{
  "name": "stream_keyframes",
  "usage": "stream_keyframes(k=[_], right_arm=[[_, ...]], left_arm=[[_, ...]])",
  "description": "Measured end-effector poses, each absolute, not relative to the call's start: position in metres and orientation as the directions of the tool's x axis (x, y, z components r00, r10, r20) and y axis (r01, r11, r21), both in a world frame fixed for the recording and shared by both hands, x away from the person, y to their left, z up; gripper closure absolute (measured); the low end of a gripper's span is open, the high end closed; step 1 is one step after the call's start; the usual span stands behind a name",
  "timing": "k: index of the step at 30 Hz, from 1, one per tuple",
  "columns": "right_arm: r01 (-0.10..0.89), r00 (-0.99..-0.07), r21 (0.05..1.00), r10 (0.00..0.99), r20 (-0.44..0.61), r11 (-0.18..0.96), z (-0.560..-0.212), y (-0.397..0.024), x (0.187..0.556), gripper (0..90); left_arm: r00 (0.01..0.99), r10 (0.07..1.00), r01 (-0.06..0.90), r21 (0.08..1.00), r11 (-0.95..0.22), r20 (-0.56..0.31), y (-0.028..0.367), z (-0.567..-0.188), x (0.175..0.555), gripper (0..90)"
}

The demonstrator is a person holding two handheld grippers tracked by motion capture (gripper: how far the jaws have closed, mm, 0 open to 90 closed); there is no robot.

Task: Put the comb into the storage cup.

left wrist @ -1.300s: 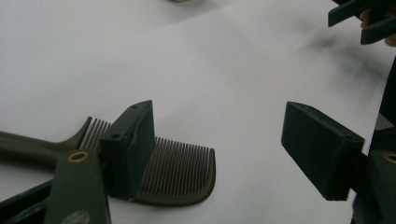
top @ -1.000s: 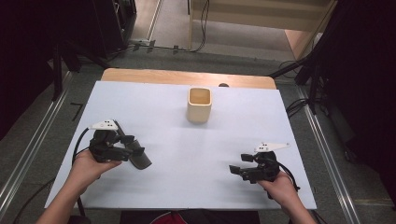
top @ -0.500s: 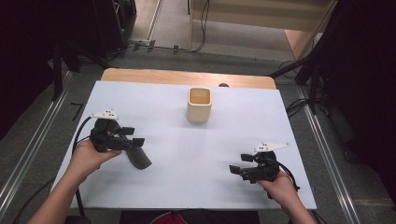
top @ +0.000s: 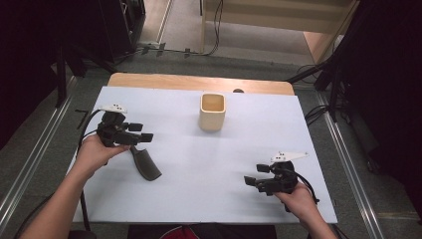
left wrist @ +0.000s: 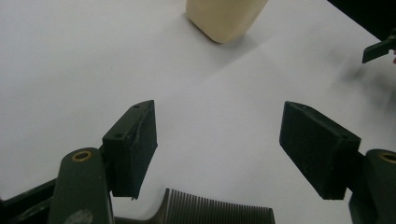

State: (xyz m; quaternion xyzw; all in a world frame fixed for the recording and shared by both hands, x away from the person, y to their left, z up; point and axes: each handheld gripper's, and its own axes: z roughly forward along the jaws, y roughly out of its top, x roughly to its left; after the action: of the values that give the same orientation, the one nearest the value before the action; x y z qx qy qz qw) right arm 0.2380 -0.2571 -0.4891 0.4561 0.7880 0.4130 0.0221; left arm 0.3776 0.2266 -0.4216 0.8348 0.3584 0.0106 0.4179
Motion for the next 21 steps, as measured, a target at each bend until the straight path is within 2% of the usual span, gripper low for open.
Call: stream_keyframes(k=[20, 21], right_arm=[[0.702, -0.579, 0.672, 0.738, 0.347, 0.236, -0.489, -0.258, 0.238, 20.6], [0.701, -0.583, 0.672, 0.736, 0.345, 0.240, -0.489, -0.257, 0.238, 20.6]], left_arm=[[0.698, 0.672, 0.608, 0.700, -0.374, -0.248, 0.232, -0.423, 0.416, 31.5], [0.692, 0.686, 0.604, 0.700, -0.380, -0.225, 0.233, -0.426, 0.417, 32.5]])
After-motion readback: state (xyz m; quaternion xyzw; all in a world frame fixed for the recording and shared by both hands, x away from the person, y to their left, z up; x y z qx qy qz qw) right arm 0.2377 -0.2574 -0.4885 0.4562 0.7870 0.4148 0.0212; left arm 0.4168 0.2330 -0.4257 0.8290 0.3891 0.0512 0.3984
